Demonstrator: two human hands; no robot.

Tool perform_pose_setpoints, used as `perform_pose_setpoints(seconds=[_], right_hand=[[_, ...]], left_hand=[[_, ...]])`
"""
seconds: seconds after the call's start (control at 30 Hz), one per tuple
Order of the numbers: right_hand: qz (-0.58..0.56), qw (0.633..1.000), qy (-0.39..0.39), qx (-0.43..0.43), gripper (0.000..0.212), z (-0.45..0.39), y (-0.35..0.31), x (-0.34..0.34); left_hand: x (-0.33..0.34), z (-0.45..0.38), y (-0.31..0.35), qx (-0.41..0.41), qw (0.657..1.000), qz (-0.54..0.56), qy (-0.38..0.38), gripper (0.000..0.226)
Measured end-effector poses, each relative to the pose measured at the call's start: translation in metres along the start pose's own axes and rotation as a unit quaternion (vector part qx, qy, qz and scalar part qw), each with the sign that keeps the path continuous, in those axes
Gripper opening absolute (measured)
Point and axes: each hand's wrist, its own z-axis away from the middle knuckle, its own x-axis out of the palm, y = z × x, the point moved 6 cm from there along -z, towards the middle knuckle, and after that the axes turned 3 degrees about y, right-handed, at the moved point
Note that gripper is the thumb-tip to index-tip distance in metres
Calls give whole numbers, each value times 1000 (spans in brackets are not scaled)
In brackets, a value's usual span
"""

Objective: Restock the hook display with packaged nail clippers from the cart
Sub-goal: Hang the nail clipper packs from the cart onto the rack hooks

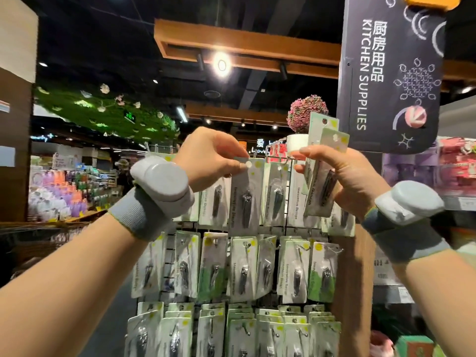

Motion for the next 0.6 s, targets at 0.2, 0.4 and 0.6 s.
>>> perform_pose_setpoints(seconds=[0.2, 0.4, 0.6], right_hand=[[-11, 1000, 14, 16, 40, -3, -2, -6], [-23, 999, 33, 29, 27, -6, 2, -8], [-13, 997, 58, 45, 16, -8, 4, -15]], left_hand=[[22, -13, 27, 46, 999, -8, 15, 12], [40, -27, 41, 68, 990, -125, 16, 9], [46, -35, 44, 67, 978, -199, 15, 13]])
